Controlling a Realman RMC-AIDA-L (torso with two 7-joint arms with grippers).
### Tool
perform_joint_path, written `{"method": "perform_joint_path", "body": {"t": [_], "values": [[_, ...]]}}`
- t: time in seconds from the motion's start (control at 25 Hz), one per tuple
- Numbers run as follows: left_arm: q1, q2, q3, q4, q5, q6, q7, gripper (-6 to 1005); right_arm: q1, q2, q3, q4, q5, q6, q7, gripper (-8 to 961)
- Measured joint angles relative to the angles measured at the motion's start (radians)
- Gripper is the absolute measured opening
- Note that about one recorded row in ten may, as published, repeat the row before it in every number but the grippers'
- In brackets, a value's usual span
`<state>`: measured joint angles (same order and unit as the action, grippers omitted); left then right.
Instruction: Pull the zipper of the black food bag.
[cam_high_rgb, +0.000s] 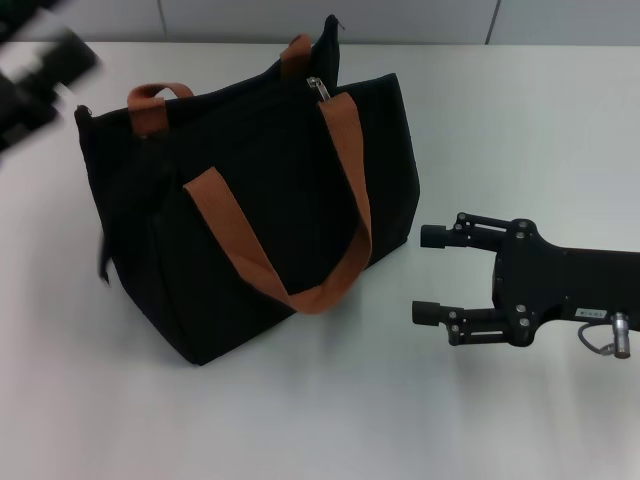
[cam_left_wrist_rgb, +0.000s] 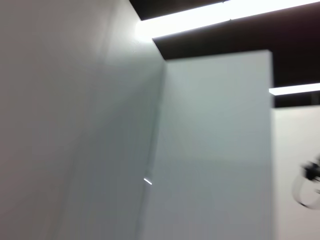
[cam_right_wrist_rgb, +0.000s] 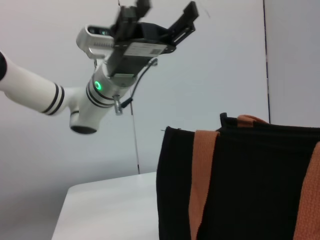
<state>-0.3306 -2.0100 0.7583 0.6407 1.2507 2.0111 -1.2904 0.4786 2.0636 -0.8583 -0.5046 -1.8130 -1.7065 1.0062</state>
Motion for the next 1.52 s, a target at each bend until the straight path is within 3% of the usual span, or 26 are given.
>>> {"method": "perform_joint_path", "body": {"t": [0.08,0.12,0.28,0.32,0.48,0.52,0.64,0.72,0.88,1.04,1.12,1.52], "values": [[0.001,0.005,0.089,0.035,0.004,0.000,-0.017,808,0.003,0.001,-0.001,0.000,0.000,0.004,0.000,820],[0.003,0.009,0.175,0.057,0.007,0.000,-0.020,808,0.007,0.001,-0.002,0.001,0.000,0.007,0.000,820],[0.008,0.010,0.255,0.065,0.013,0.000,-0.007,808,0.009,0.001,-0.002,0.001,0.000,0.007,0.000,820],[0.017,0.002,0.338,0.061,0.019,0.000,0.038,808,0.010,0.001,-0.002,0.002,0.000,0.007,0.000,820],[0.035,-0.020,0.455,0.035,0.051,-0.003,0.165,808,0.017,0.001,-0.002,0.002,0.000,0.007,0.000,820],[0.039,-0.038,0.463,-0.005,0.103,-0.010,0.229,808,0.020,0.001,-0.002,0.002,0.000,0.007,0.000,820],[0.036,-0.050,0.451,-0.077,0.152,-0.027,0.297,808,0.021,0.001,-0.005,0.002,0.000,0.005,0.000,820],[0.024,-0.050,0.449,-0.207,0.176,-0.073,0.398,808,0.022,0.001,-0.010,0.002,-0.001,0.004,0.000,820],[0.021,-0.050,0.455,-0.298,0.191,-0.136,0.489,808,0.018,0.001,-0.013,0.002,-0.018,-0.004,0.000,820],[0.023,-0.050,0.454,-0.306,0.206,-0.159,0.500,808,0.008,-0.001,-0.013,0.002,-0.051,-0.041,-0.010,820],[0.031,-0.044,0.450,-0.316,0.267,-0.244,0.499,808,-0.003,-0.001,-0.013,0.002,-0.065,-0.060,-0.030,820],[0.049,-0.020,0.441,-0.317,0.279,-0.266,0.500,808,-0.015,0.000,-0.013,0.041,-0.095,-0.055,-0.091,820]]}}
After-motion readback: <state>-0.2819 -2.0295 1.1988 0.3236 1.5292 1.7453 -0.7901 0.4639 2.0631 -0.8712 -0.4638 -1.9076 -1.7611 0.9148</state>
